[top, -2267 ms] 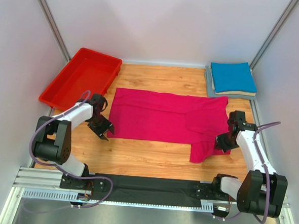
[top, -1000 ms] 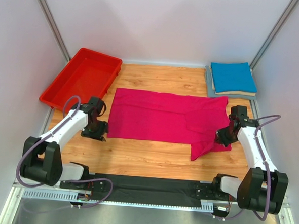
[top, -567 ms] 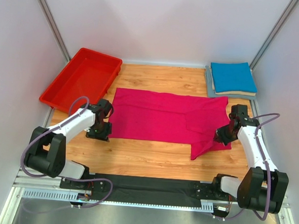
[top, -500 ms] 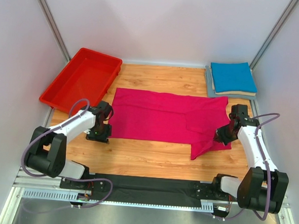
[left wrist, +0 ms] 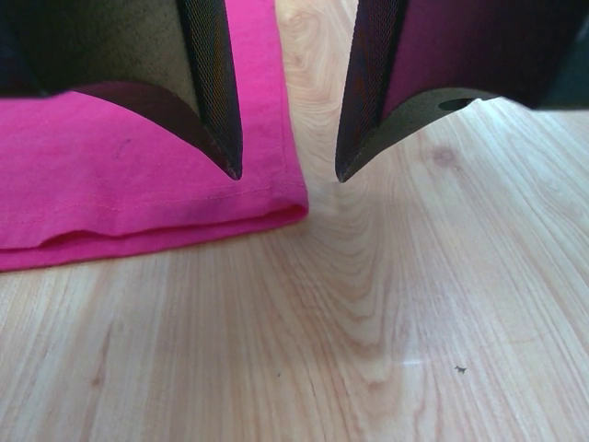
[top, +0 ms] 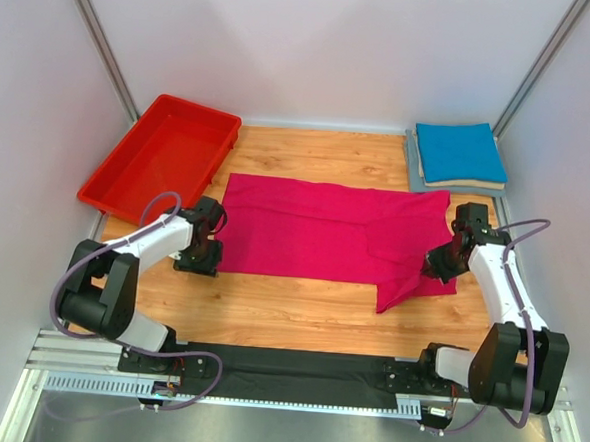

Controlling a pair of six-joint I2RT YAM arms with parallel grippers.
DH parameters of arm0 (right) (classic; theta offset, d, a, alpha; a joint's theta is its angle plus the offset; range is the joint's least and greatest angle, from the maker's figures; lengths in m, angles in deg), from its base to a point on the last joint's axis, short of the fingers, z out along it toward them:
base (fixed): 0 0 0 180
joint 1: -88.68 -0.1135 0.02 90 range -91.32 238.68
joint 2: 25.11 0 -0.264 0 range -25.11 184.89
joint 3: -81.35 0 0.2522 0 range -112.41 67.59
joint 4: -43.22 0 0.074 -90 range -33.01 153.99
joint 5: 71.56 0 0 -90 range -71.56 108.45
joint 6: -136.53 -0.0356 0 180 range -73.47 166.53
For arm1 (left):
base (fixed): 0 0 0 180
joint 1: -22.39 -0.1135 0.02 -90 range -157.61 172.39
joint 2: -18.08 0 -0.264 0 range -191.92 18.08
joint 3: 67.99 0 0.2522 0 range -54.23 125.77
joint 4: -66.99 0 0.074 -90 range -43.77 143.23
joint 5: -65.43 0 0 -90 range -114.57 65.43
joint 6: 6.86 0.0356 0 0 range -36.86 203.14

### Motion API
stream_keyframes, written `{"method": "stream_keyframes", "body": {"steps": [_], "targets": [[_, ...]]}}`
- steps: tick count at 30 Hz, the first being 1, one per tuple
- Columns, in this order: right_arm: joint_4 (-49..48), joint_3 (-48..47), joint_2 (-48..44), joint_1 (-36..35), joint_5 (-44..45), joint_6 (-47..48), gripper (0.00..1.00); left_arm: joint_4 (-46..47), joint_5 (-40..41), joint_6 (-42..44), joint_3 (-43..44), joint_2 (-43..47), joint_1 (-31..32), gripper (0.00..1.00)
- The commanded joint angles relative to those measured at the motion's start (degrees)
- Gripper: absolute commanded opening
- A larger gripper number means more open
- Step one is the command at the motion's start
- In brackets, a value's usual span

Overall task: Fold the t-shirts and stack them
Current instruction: Fold the tshirt

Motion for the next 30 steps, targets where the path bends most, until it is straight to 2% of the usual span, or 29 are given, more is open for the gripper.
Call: {"method": "stream_keyframes", "body": {"steps": [1, 8, 11, 12, 14, 22, 30], "targets": [[-1.83, -2.53, 0.69, -0.22, -0.34, 0.81, 0.00, -0.43, 1.03, 0.28, 2.05, -1.92, 0.06, 0.51], [-0.16, -3.68, -0.01, -0.13, 3.87, 1.78, 0.00, -2.28, 1.11, 1.60, 2.58, -4.12, 0.06, 0.43], [1.24, -4.29, -1.07, -0.13, 5.19, 1.87, 0.00, -1.40, 1.82, 2.48, 2.14, -3.42, 0.06, 0.30], [1.77, -4.64, -1.33, -0.13, 5.72, 1.87, 0.00, -1.23, 1.90, 2.92, 2.14, -3.24, 0.06, 0.17], [4.13, -6.13, -1.86, -0.13, 7.73, 2.13, 0.00, -2.18, 1.82, 4.06, 2.84, -2.89, 0.06, 0.01], [11.18, -9.39, -5.11, -0.13, 16.52, 3.00, 0.00, -8.61, 2.26, 9.33, 7.23, -1.48, 0.06, 0.00], [5.73, -13.42, -2.84, -0.13, 16.97, 5.46, 0.00, -11.95, 3.22, 14.51, 15.31, -4.99, -0.20, 0.00]]}}
